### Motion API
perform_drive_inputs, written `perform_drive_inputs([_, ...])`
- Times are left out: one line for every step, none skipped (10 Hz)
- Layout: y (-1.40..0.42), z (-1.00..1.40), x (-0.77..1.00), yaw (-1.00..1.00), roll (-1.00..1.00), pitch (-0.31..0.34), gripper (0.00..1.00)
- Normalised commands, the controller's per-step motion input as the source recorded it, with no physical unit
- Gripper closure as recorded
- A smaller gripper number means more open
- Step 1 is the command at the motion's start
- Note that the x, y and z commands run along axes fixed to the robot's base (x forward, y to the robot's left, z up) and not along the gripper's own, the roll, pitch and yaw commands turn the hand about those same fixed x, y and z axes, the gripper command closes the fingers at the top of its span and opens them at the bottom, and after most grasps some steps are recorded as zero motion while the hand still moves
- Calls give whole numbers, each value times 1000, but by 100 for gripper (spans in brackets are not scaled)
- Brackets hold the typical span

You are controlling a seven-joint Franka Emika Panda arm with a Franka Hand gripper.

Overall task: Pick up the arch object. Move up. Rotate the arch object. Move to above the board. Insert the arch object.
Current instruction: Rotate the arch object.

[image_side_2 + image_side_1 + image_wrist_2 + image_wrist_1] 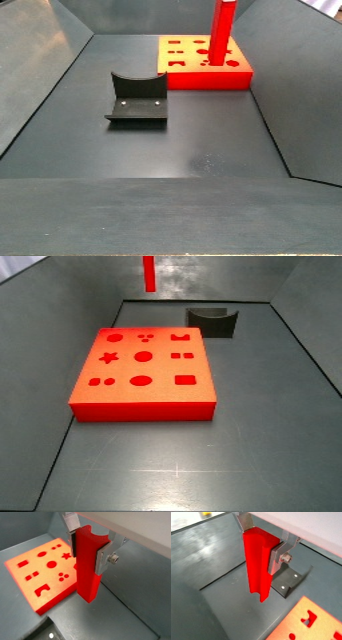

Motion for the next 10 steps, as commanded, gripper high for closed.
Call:
perform_drive_inputs([10, 6, -16, -1000, -20, -1, 100])
perform_drive_inputs([10, 7, -15, -1000, -22, -1, 100])
perform_drive_inputs([10, 7, -15, -1000, -24, -2, 100])
perform_drive_inputs([10, 7, -15, -1000, -26, -2, 100])
perform_drive_inputs([10, 7, -14, -1000, -28, -2, 100])
perform_drive_inputs([10, 7, -14, -1000, -31, -2, 100])
perform_drive_inputs([10, 7, -14, -1000, -34, -2, 100])
perform_drive_inputs([10, 7, -14, -1000, -38, -3, 100])
perform_drive_inputs([10, 7, -14, -1000, -43, -3, 100])
perform_drive_inputs([10, 7, -14, -1000, -52, -4, 100])
